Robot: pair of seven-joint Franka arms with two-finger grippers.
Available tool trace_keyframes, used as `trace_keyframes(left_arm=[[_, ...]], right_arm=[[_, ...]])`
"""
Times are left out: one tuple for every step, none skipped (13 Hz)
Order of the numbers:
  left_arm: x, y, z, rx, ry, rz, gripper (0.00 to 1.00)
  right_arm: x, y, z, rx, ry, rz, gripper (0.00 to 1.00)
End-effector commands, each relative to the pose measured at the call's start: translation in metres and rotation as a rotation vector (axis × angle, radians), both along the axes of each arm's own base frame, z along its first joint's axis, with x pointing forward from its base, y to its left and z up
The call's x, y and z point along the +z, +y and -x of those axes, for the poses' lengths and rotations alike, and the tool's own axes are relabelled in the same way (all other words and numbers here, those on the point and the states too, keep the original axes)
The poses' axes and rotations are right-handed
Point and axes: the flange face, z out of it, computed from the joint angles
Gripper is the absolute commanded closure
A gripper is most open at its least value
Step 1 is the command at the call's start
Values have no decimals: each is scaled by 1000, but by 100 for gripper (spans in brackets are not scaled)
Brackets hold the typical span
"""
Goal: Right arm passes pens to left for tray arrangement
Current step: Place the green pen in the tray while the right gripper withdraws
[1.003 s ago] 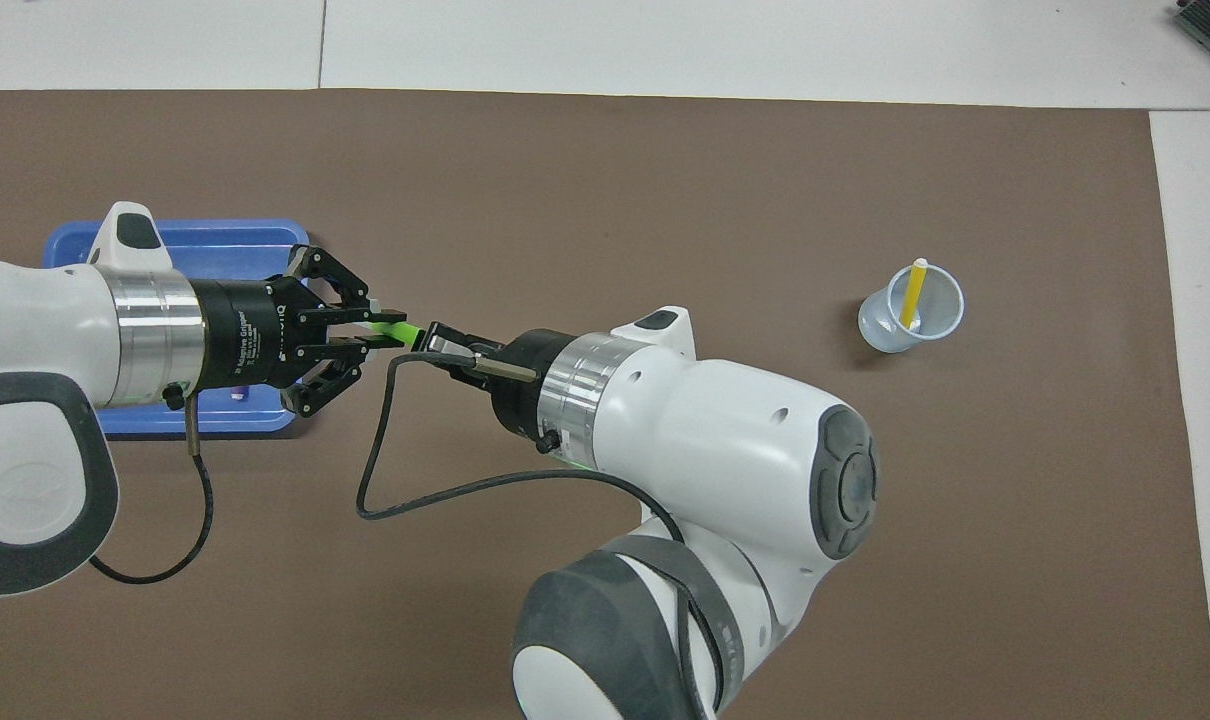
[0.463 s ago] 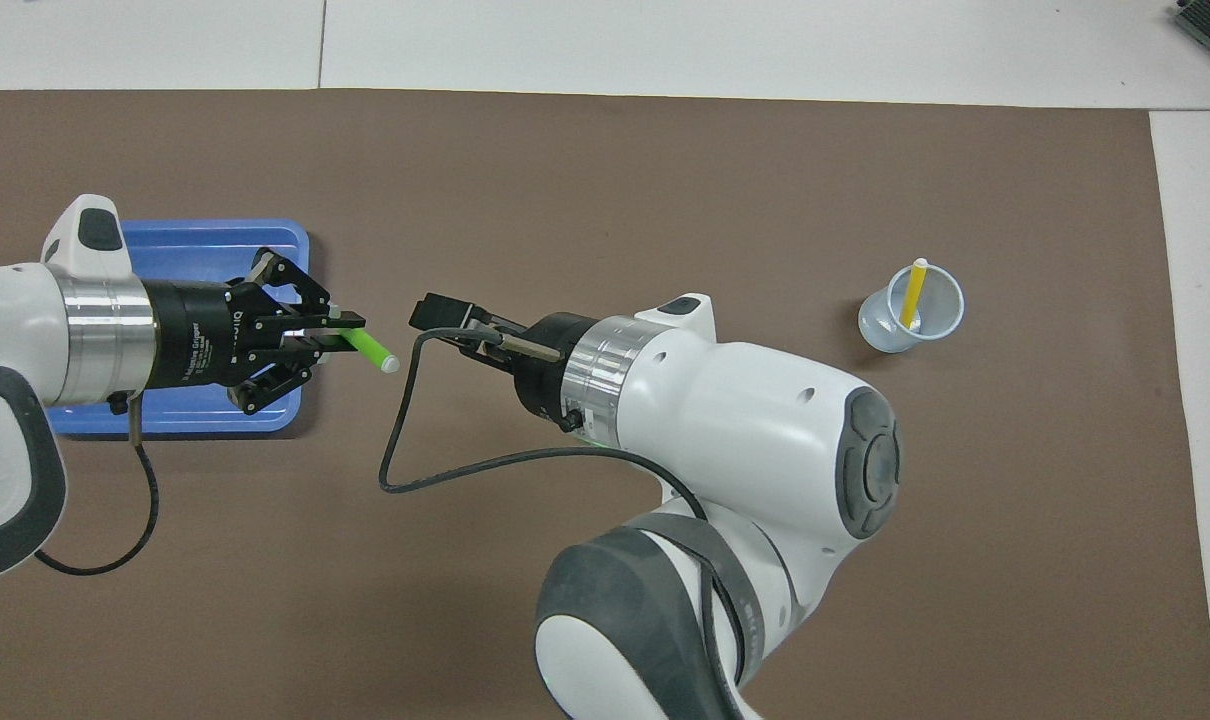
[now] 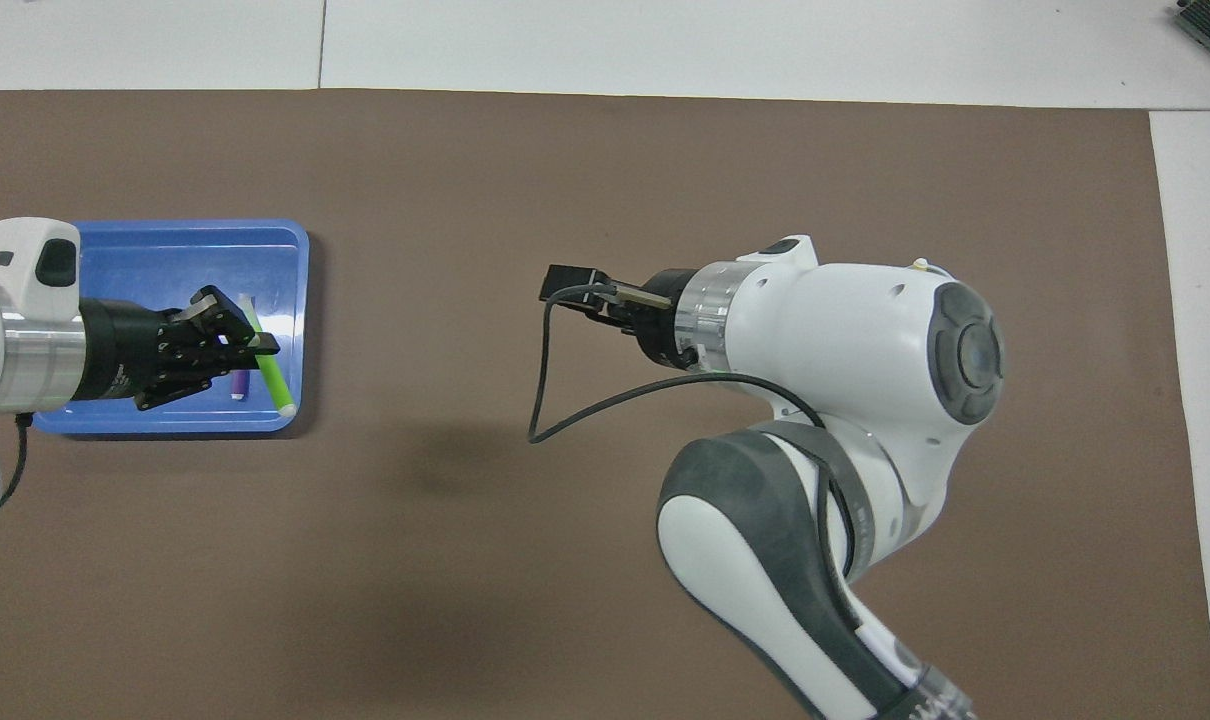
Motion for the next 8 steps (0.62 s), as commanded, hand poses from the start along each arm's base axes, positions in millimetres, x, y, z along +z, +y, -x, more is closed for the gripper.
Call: trace_keyframes(left_arm=[[-26, 41, -5, -151, -37, -42, 100], [-31, 51, -9, -194, -63, -52, 100], [-35, 56, -12, -218, -71, -58, 100], [-36, 59, -16, -237, -74, -79, 100], [-35, 61, -22, -260, -78, -110, 100], [-38, 65, -32, -298, -88, -140, 100], [-42, 75, -46, -348, -108, -170, 100], [-42, 87, -56, -405, -120, -233, 100]], right_arm=[[-11, -76, -16, 84, -58, 181, 0], [-17, -107, -29, 137, -96, 241, 0], [-24, -131, -39, 188, -117, 284, 2], [-30, -153, -48, 255, -100, 338, 8], [-23, -172, -56, 326, -83, 423, 11], [-24, -185, -66, 367, -67, 501, 12], [-25, -194, -71, 393, -55, 564, 13], [-29, -202, -73, 426, -46, 611, 16]])
